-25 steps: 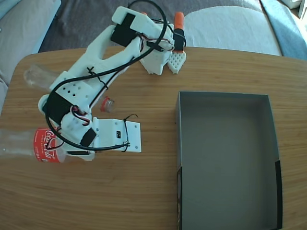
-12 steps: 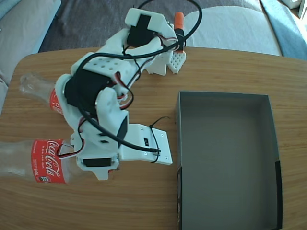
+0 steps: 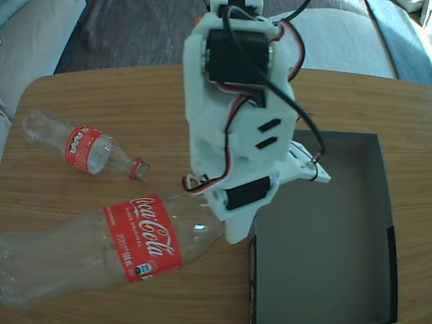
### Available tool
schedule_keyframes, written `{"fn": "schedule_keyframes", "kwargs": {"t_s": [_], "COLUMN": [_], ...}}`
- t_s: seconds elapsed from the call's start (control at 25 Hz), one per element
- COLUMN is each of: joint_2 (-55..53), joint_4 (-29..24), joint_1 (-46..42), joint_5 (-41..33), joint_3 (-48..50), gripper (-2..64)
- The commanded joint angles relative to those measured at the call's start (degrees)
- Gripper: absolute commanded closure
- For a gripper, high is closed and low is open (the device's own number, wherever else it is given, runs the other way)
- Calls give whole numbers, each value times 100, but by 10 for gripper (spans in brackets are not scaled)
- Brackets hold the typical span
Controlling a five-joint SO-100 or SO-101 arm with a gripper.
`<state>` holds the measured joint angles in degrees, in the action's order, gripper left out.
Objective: Grasp the bottles and put them in the box.
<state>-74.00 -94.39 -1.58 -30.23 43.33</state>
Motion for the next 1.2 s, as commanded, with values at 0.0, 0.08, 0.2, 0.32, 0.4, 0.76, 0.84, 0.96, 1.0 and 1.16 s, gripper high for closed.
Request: {"fn": "schedule_keyframes", "kwargs": {"t_s": [0.0, 0.08, 0.2, 0.32, 0.4, 0.76, 0.84, 0.96, 1.0, 1.16], "joint_2": [-861, -1099, -1354, -1503, -1564, -1591, -1591, -1582, -1582, -1600], "joint_4": [-387, -387, -387, -387, -387, -387, -387, -387, -387, -387], "joint_1": [-466, -870, -1424, -1863, -2039, -3067, -3190, -3234, -3226, -3182], "joint_5": [-53, -62, -149, -721, -1037, -2391, -2584, -2856, -2944, -3217], "joint_3": [97, 255, 510, 861, 1099, 1784, 1951, 2215, 2320, 2786], "gripper": [618, 618, 618, 618, 618, 618, 618, 618, 618, 618]}}
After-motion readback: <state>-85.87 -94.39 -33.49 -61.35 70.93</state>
